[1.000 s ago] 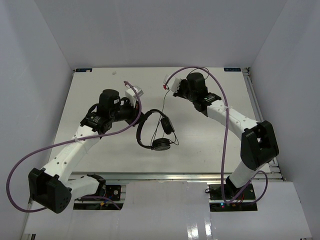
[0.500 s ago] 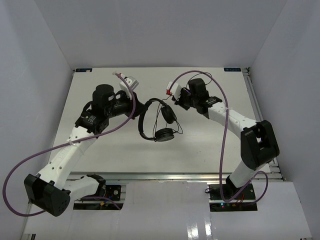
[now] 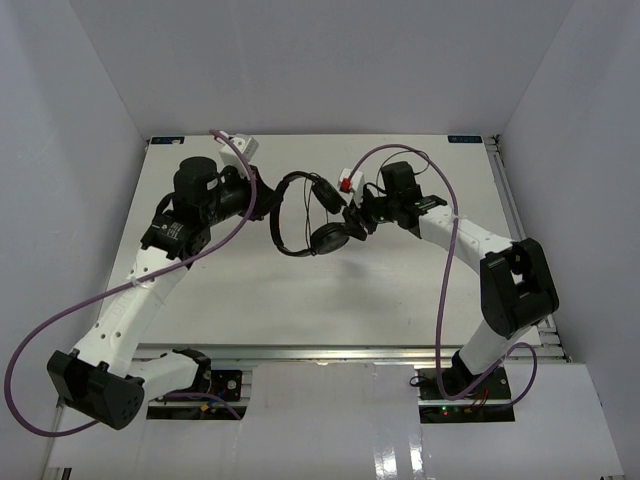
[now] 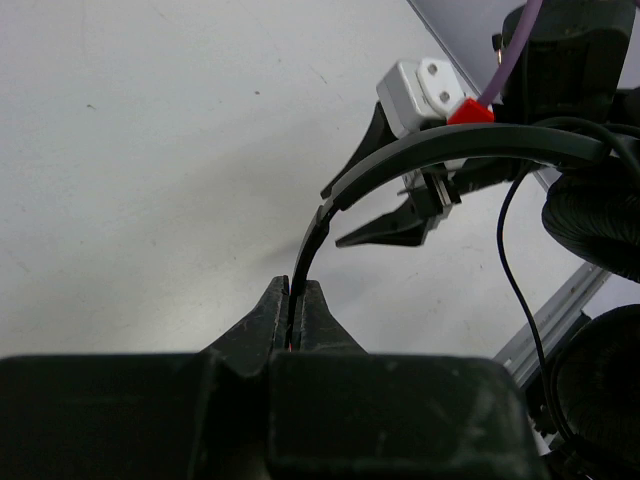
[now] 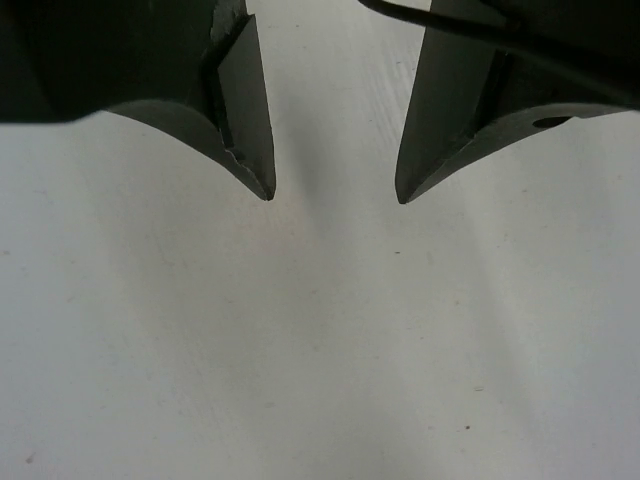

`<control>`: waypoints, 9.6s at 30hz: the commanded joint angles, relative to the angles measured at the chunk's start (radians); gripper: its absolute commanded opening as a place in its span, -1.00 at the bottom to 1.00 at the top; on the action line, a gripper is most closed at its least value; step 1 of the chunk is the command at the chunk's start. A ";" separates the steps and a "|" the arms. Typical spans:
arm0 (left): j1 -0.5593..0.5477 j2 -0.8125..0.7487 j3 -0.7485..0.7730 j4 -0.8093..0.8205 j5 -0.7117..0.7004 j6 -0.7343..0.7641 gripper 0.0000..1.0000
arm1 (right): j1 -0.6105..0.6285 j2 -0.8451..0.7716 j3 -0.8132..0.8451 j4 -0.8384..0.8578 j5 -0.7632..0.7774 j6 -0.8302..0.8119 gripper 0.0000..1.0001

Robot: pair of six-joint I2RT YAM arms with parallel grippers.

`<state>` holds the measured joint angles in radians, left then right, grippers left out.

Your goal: Wrap the headphones

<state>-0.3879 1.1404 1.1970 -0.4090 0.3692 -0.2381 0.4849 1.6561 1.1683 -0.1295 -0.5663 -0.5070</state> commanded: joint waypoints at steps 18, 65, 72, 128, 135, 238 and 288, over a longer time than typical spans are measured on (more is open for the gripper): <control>0.197 0.047 0.122 -0.007 0.060 -0.067 -1.00 | -0.098 0.015 -0.116 0.005 -0.420 0.007 0.76; 0.485 0.041 -0.073 0.137 0.132 -0.091 -1.00 | -0.223 -0.018 -0.068 -0.087 -0.583 0.106 0.80; 0.503 0.029 -0.124 0.151 0.116 -0.084 -1.00 | -0.224 -0.033 -0.023 0.072 -0.655 0.369 0.80; 0.550 -0.107 -0.206 0.137 0.108 -0.097 -1.00 | -0.526 0.088 0.058 0.279 -0.064 1.122 0.80; 0.553 -0.104 -0.185 0.131 0.107 -0.094 -1.00 | -0.497 0.080 0.191 -0.023 0.524 0.930 0.80; 0.610 0.138 0.430 -0.061 -0.038 -0.014 -1.00 | -0.643 0.331 0.394 -0.445 0.478 -0.062 0.80; 0.609 0.005 0.235 -0.026 0.224 -0.105 -1.00 | 0.268 0.406 0.163 1.364 -0.318 0.827 0.85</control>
<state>0.2150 1.1934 1.4326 -0.4566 0.5639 -0.3101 0.6601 1.9495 1.1686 0.9035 -0.9044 0.0331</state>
